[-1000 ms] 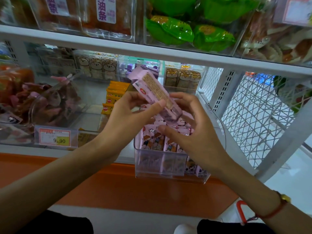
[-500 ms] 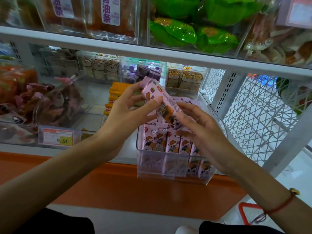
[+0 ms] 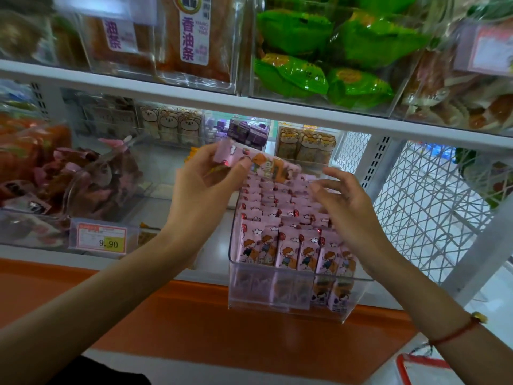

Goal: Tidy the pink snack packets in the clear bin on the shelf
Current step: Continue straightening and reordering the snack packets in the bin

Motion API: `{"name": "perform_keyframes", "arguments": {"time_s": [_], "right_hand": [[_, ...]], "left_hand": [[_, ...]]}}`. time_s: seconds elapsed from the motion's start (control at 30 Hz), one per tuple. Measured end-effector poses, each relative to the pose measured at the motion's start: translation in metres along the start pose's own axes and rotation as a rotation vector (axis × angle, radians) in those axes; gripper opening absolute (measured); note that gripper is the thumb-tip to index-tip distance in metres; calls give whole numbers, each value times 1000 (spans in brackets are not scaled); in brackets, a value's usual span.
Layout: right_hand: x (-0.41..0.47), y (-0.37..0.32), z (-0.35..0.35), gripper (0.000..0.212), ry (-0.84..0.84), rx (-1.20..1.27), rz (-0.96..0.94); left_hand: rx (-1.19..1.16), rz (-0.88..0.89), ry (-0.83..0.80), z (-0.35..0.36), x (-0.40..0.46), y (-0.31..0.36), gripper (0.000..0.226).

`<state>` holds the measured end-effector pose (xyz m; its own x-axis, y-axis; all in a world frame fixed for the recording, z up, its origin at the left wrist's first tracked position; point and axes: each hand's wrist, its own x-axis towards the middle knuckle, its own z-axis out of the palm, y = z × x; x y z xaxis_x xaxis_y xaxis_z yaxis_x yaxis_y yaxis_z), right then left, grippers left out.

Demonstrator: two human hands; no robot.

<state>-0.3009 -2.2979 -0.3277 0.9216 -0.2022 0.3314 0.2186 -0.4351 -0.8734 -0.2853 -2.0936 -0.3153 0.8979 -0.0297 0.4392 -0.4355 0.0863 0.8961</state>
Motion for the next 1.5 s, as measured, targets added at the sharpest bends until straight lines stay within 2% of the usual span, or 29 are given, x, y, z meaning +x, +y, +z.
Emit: {"name": "perform_keyframes", "arguments": {"time_s": [0.07, 0.1, 0.2, 0.33, 0.5, 0.77, 0.9, 1.0, 1.07, 1.13, 1.23, 1.4, 1.5], "right_hand": [[16, 4, 2, 26, -35, -250, -87], [23, 6, 5, 23, -77, -362, -136], [40, 14, 20, 27, -214, -701, -238], [55, 19, 32, 42, -401, -1011, -165], [45, 28, 24, 43, -389, -982, -160], [27, 35, 19, 48, -396, -914, -151], [26, 36, 19, 49, -386, -905, -153], [26, 36, 19, 48, -376, -897, -170], [25, 34, 18, 47, -369, -885, -183], [24, 32, 15, 45, -353, -873, -215], [16, 25, 7, 43, -311, -873, -271], [-10, 16, -2, 46, -393, -915, -230], [-20, 12, 0, 48, -399, -895, -225]], "left_hand": [[2, 42, 67, -3, 4, -3, 26], [0, 51, 88, -4, 4, -6, 26], [28, 75, 106, -3, 6, -15, 31], [84, 101, 54, -4, 14, -23, 29], [202, 89, -109, 7, 44, -26, 34], [653, 89, -350, 34, 96, -42, 49], [891, 43, -569, 43, 119, -41, 56], [1060, 96, -724, 59, 125, -46, 50], [1140, 157, -714, 68, 124, -59, 48], [1187, 217, -669, 72, 122, -71, 38], [1243, 248, -726, 72, 122, -79, 18], [1208, 129, -948, 64, 127, -70, 30], [1116, 137, -873, 57, 126, -61, 33]]}}
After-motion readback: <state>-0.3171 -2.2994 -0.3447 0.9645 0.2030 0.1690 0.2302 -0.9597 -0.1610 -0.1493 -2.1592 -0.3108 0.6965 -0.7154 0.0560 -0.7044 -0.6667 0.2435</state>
